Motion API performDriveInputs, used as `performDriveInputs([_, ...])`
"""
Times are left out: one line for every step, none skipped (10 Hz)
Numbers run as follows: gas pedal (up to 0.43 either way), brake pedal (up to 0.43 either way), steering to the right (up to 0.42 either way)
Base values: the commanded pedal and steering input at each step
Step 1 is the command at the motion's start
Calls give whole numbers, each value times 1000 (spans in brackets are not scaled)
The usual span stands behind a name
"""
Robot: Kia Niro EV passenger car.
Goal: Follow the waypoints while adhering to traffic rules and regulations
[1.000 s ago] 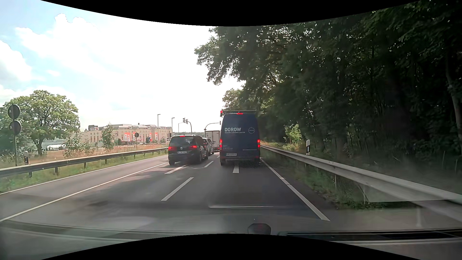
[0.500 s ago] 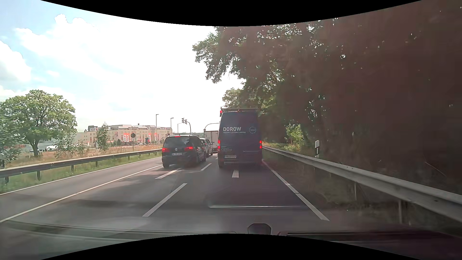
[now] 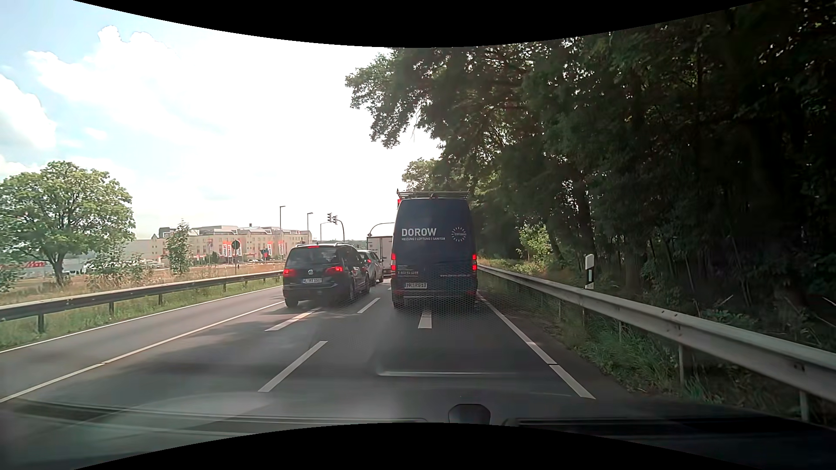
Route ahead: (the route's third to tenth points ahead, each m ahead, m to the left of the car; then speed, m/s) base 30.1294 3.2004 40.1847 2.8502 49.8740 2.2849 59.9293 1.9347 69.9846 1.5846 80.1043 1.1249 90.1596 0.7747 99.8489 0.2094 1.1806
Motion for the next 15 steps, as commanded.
performDriveInputs([0,152,-5])
performDriveInputs([0,146,-5])
performDriveInputs([0,146,-5])
performDriveInputs([0,146,-5])
performDriveInputs([0,152,-4])
performDriveInputs([0,152,-4])
performDriveInputs([0,152,-4])
performDriveInputs([0,152,-4])
performDriveInputs([0,152,-4])
performDriveInputs([0,152,-4])
performDriveInputs([0,152,-4])
performDriveInputs([0,152,-4])
performDriveInputs([0,152,-4])
performDriveInputs([0,152,-4])
performDriveInputs([0,98,-4])
